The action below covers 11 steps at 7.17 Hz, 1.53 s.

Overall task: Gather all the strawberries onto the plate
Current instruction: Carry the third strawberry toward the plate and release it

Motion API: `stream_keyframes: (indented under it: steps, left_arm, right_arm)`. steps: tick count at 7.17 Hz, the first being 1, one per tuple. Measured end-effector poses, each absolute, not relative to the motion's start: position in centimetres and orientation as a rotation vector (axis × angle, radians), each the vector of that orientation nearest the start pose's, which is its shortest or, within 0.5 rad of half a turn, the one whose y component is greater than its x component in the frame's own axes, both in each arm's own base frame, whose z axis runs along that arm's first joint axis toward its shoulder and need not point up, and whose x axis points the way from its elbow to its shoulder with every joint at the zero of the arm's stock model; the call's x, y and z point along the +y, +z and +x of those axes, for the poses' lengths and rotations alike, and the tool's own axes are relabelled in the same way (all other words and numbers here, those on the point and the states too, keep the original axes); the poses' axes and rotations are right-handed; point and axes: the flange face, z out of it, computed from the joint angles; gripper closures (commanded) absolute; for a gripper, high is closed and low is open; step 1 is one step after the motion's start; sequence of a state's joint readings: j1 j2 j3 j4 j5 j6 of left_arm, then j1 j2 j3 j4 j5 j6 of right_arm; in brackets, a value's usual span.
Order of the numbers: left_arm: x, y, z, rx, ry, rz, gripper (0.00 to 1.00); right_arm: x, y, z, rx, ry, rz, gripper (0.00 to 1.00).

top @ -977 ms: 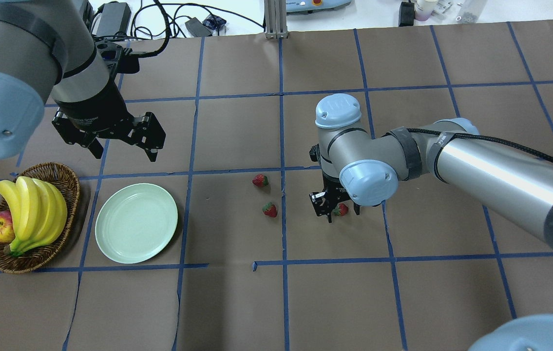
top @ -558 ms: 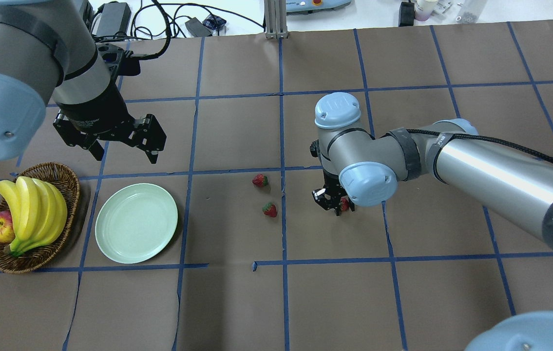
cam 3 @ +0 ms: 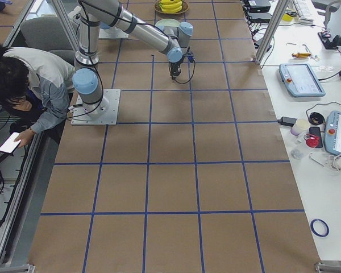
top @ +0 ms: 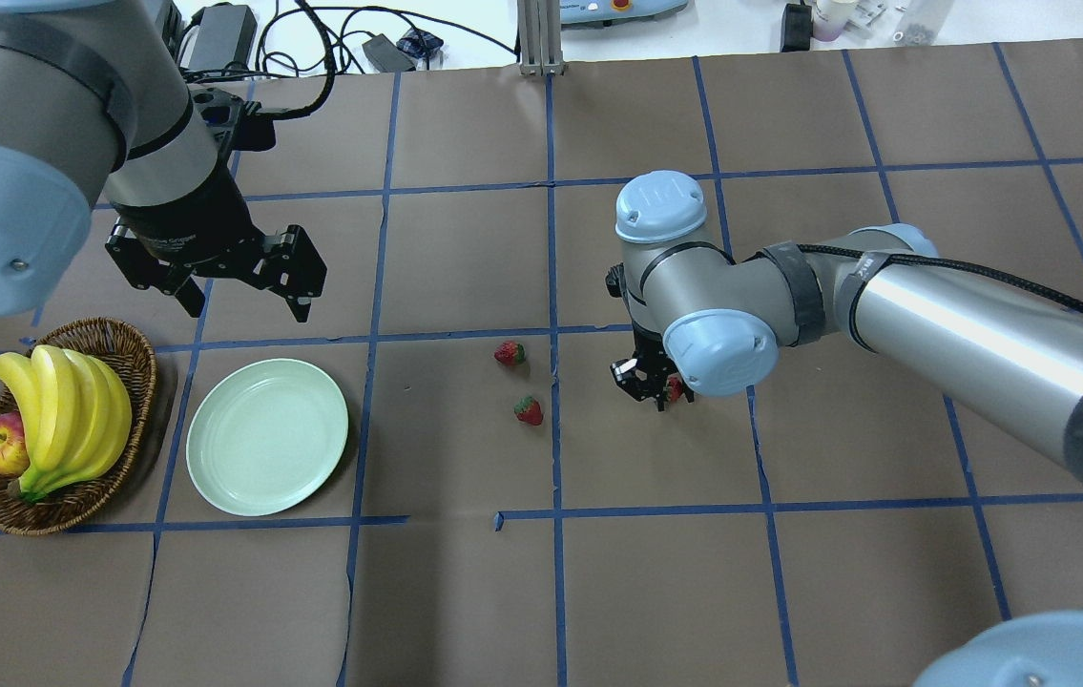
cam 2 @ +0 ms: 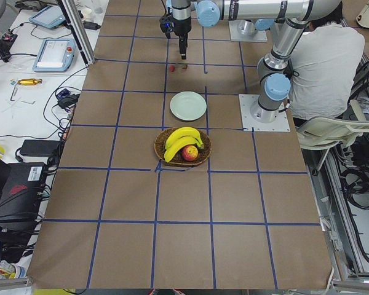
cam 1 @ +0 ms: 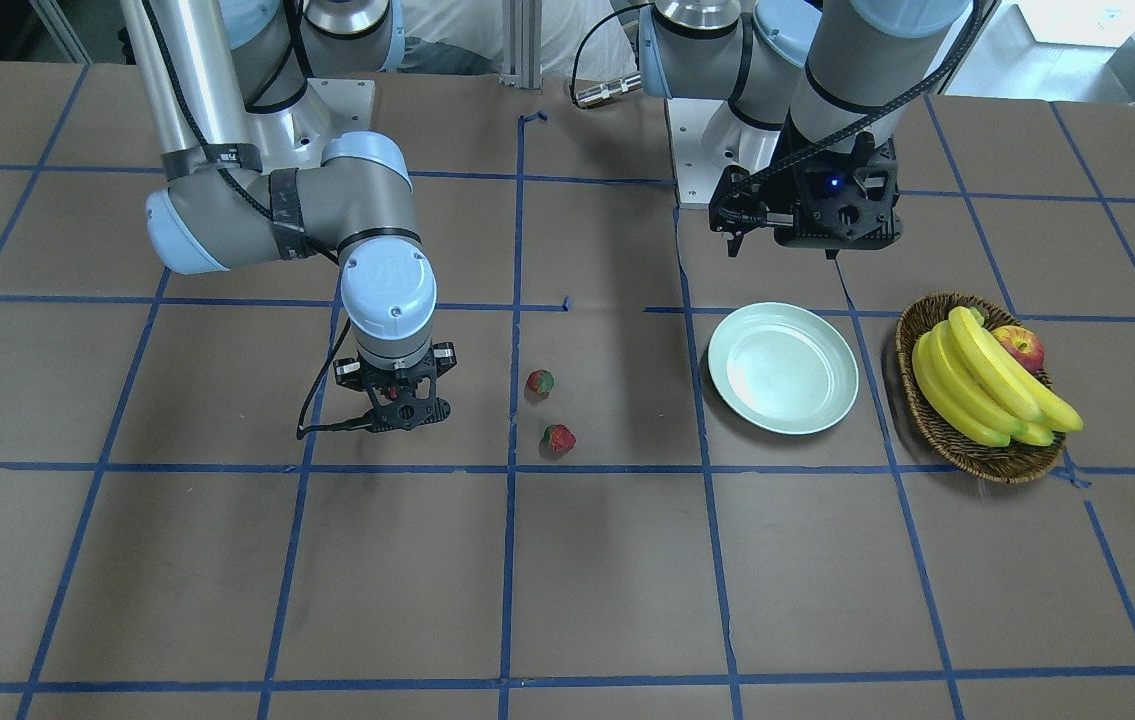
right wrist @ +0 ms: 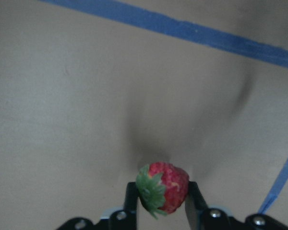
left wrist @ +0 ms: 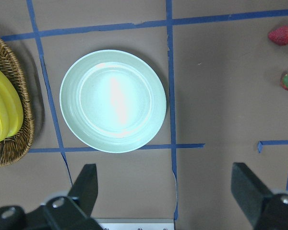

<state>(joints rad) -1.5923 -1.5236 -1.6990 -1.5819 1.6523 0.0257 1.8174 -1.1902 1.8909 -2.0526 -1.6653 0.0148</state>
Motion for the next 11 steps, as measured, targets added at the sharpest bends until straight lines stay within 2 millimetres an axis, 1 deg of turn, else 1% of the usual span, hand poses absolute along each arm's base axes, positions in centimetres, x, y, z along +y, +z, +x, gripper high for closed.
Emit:
stream_keyframes:
  steps: [3, 4, 5, 6, 8, 9, 11]
  left_arm:
    - [-45.8, 44.6, -13.5, 3.056, 0.143, 0.076, 0.0]
    - [-45.8, 44.6, -13.5, 3.057, 0.144, 0.077, 0.0]
    - [-45.9, 44.6, -13.5, 3.058, 0.144, 0.081, 0.0]
    - [-45.9, 44.7, -13.4, 3.06, 0.14, 0.085, 0.0]
    - [-46.1, 45.4, -12.8, 3.055, 0.118, 0.078, 0.0]
    - [-46.2, 45.6, -12.5, 3.053, 0.11, 0.073, 0.0]
    - [-46.4, 46.0, -11.6, 3.053, 0.099, 0.05, 0.0]
  right_arm:
    - [-50.3, 21.7, 25.5, 3.233, 0.235, -0.395, 1.0]
    - [-50.7, 23.3, 26.1, 3.217, 0.182, -0.384, 1.0]
    - [-51.3, 25.1, 27.2, 3.187, 0.123, -0.363, 1.0]
    - [-51.4, 26.3, 28.9, 3.165, 0.079, -0.346, 1.0]
    - [-50.0, 27.9, 34.1, 3.139, 0.019, -0.33, 1.0]
    - [-49.2, 27.8, 36.6, 3.13, 0.011, -0.33, 1.0]
    - [-48.1, 26.3, 41.0, 3.126, 0.024, -0.359, 1.0]
